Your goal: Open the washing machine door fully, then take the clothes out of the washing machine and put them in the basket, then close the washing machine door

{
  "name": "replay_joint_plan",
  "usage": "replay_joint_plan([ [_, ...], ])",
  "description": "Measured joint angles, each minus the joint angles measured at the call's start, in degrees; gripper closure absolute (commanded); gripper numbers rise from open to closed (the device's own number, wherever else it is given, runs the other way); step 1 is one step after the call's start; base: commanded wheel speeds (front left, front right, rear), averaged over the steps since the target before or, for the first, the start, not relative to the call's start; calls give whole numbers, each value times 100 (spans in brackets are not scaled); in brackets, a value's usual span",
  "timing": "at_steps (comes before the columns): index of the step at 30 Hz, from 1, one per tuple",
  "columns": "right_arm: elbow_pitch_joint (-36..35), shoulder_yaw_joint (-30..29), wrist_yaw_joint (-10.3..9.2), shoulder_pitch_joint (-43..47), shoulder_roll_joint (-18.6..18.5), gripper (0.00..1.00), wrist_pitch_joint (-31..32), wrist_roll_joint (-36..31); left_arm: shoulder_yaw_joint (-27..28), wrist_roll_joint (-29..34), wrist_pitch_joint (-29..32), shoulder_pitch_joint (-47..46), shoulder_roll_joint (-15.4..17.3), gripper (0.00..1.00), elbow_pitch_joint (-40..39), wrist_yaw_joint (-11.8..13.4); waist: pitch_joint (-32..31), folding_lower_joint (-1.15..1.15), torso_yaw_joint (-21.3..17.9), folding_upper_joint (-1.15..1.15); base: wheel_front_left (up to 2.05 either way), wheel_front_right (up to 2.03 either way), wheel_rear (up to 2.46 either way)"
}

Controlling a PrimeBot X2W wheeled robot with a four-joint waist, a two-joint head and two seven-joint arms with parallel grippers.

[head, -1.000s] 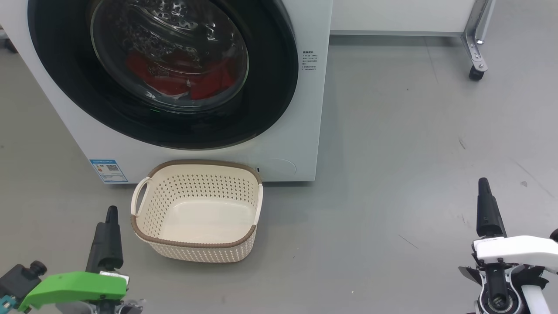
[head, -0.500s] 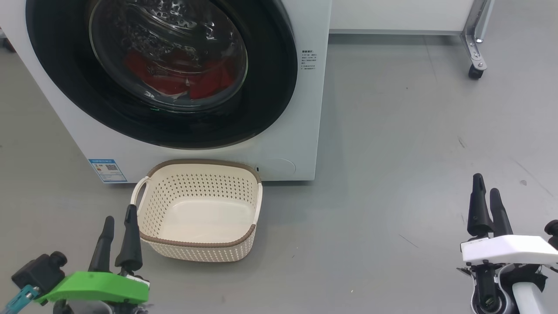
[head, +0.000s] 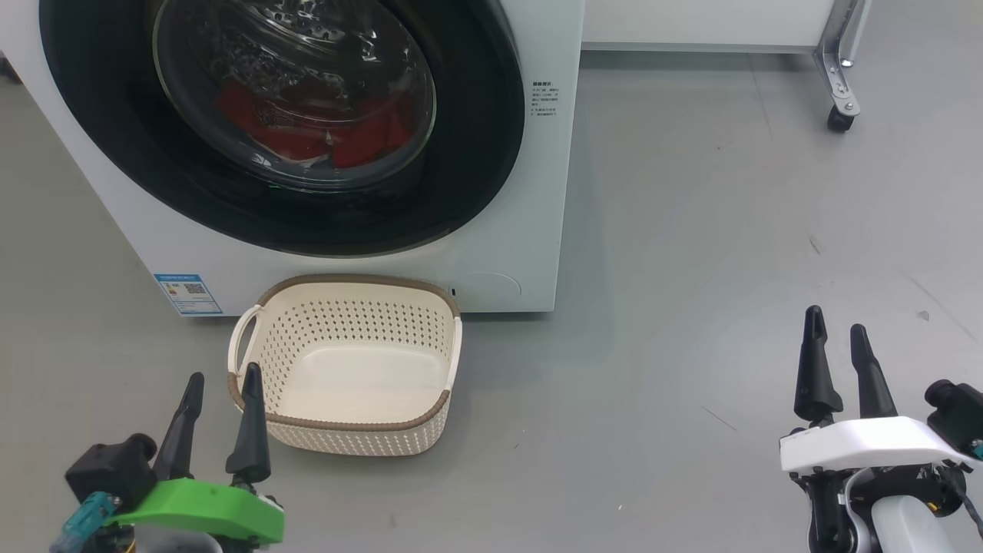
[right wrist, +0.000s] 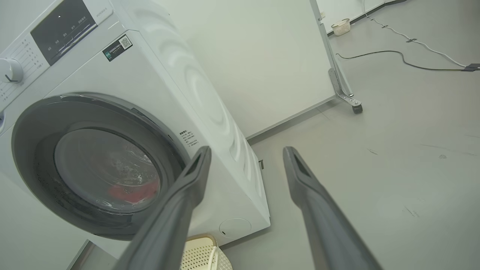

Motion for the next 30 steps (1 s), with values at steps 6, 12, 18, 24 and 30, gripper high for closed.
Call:
replay_joint_plan([
  [6, 69, 88, -105, 2, -12, 0, -80, -433, -96, 485, -56, 1, -5, 0, 25, 127, 16, 0, 0, 0, 0, 0, 0],
  [12, 198, 215, -261, 5, -119, 0, -162, -1054, -190, 1013, -172, 3, -13, 0, 134, 265, 39, 0, -4, 0, 0, 0, 0],
  [18, 274, 355, -382, 5, -148, 0, -250, -1563, -305, 1437, -245, 8, -53, 0, 222, 347, 80, 0, -20, 0, 0, 0, 0],
  [24, 330, 434, -480, 4, -143, 0, -345, -1972, -369, 1834, -348, 8, -109, 0, 315, 406, 104, 0, -31, 0, 0, 0, 0],
  [30, 413, 470, -553, 2, -135, 0, -346, -2078, -366, 1939, -353, 8, -142, 0, 486, 457, 99, 0, -37, 0, 0, 0, 0],
])
